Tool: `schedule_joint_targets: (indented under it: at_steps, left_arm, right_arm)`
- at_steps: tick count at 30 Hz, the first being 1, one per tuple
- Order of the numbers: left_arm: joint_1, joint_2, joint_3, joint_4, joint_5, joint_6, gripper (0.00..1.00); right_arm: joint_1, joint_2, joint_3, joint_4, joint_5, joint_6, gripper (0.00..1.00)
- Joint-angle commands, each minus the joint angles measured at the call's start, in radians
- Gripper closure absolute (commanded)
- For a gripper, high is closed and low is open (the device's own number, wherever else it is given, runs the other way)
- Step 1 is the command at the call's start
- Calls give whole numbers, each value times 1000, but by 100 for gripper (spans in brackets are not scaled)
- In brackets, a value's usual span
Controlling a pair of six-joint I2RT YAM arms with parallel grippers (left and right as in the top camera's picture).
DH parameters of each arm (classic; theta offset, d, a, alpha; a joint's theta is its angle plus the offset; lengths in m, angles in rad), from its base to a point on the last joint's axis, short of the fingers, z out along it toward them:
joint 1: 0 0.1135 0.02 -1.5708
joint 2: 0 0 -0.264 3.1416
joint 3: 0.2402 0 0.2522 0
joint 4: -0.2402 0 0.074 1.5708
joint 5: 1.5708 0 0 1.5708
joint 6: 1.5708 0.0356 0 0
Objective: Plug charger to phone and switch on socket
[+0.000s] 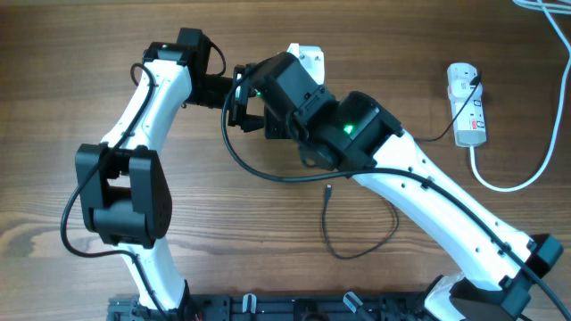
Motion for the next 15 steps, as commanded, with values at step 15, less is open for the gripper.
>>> schedule_joint_targets:
  at_steps: [15]
  left_arm:
    - [-1,-39,19,-8,70,-5,26]
  right_arm:
    - [3,31,12,6,54,-1,57]
